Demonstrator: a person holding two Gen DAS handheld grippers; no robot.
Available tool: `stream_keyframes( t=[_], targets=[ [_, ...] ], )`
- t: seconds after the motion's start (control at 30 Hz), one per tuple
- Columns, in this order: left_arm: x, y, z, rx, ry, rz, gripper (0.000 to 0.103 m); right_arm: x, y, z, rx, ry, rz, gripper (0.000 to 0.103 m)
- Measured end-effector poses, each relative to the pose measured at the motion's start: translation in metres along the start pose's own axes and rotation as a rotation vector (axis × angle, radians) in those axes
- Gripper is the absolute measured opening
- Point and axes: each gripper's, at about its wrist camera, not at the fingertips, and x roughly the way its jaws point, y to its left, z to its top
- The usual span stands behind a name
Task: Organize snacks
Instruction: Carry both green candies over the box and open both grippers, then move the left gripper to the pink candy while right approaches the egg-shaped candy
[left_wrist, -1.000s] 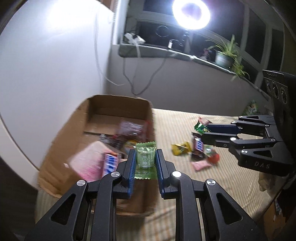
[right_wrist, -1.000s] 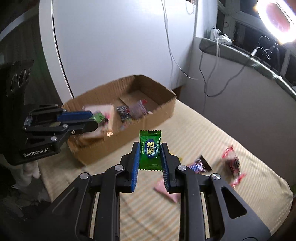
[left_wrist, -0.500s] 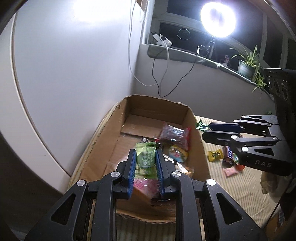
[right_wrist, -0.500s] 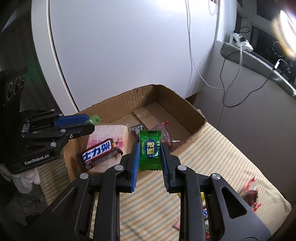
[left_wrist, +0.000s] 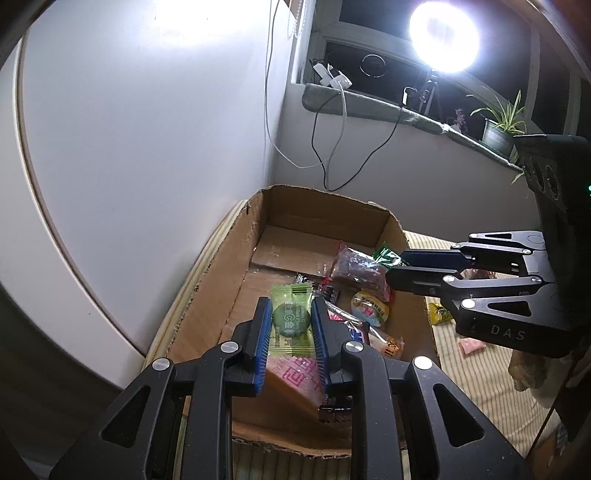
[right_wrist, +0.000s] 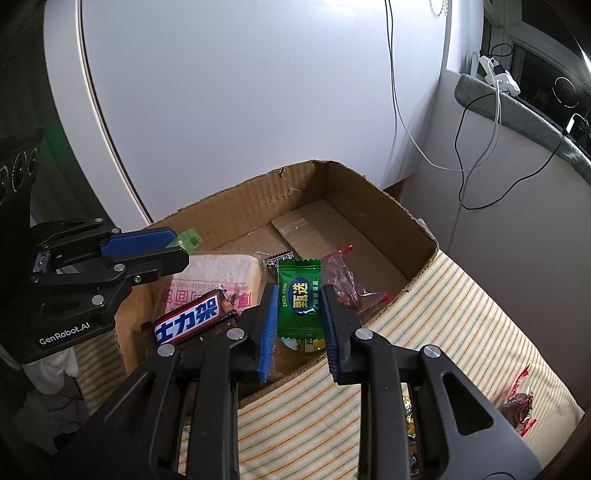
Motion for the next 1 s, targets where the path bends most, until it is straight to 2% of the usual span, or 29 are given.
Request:
stream_keyframes(
  t=[0.1, 0.13, 0.17, 0.2, 0.23, 0.33, 0.43, 0.63, 1.0],
  targets=[
    [0.000, 0.000, 0.000, -0.004, 0.001, 0.003, 0.022, 0.001, 0.002, 0.001, -0.007, 0.001, -0.003, 0.025],
    [0.000, 0.000, 0.000, -0.005, 0.002, 0.005, 0.028, 0.001, 0.002, 0.001, -0.009, 0.002, -0.004, 0.031],
    [0.000, 0.000, 0.000, -0.005, 0.002, 0.007, 0.033, 0.001, 0.003, 0.001, -0.012, 0.000, -0.008, 0.044],
    [0.000, 0.001, 0.000, -0.004, 0.000, 0.008, 0.039, 0.000, 0.003, 0.001, -0.014, -0.006, -0.016, 0.050],
    [-0.001, 0.001, -0.001, -0.003, -0.002, 0.009, 0.040, -0.001, 0.003, 0.001, -0.016, -0.012, -0.020, 0.058],
    [-0.002, 0.000, -0.001, -0.001, -0.005, 0.015, 0.053, -0.005, 0.003, 0.002, -0.016, -0.026, -0.028, 0.066],
    [-0.004, 0.000, -0.002, -0.001, -0.008, 0.019, 0.054, -0.011, 0.002, 0.002, -0.015, -0.039, -0.046, 0.078],
    [-0.009, -0.006, -0.001, 0.003, -0.016, 0.014, 0.054, -0.025, -0.007, 0.000, 0.002, -0.057, -0.071, 0.086],
    [-0.017, -0.040, -0.002, 0.041, -0.036, -0.037, 0.054, -0.070, -0.051, -0.028, 0.080, -0.089, -0.149, 0.086]
  ],
)
